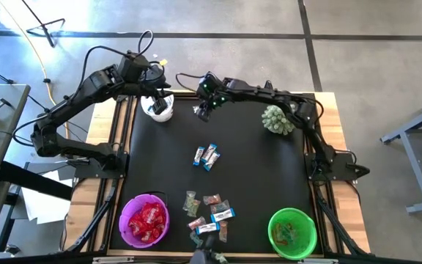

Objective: Sort candy
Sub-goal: Put the blue gummy into the green bucket

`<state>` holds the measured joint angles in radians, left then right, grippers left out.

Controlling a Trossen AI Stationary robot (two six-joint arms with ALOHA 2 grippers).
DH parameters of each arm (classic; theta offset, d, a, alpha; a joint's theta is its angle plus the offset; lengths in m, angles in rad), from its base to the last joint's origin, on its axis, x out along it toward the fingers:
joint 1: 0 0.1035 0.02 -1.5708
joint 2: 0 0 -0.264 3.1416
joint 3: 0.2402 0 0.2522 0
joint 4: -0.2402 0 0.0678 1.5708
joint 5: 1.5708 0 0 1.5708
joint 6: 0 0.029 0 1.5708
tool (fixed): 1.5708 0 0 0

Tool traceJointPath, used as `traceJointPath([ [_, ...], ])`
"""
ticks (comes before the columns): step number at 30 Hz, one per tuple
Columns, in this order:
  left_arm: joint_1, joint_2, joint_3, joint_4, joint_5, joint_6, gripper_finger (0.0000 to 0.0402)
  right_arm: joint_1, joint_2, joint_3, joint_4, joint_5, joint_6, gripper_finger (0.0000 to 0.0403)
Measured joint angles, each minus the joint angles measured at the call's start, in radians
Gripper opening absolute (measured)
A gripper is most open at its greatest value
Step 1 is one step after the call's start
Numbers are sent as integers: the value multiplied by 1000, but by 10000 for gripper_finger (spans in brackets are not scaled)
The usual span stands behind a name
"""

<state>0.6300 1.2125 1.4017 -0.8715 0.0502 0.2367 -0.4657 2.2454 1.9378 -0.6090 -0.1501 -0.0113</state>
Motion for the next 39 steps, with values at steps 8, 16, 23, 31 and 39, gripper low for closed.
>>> traceJointPath([
  [8, 9, 0, 0, 0, -11, 0, 113, -21, 88, 62, -16, -43, 149, 149],
  [16, 48, -1, 0, 0, -5, 18, 113, -22, 98, 64, -40, -36, -114, 149],
  [23, 69, -1, 0, 0, 14, 27, 113, -25, 98, 64, -58, 12, -387, 149],
  [31, 71, -1, 0, 0, 42, 28, 113, -64, 107, 64, -60, 37, -403, 149],
  [39, 71, -1, 0, 1, 42, 29, 113, -74, 126, 62, -56, 0, -375, 149],
])
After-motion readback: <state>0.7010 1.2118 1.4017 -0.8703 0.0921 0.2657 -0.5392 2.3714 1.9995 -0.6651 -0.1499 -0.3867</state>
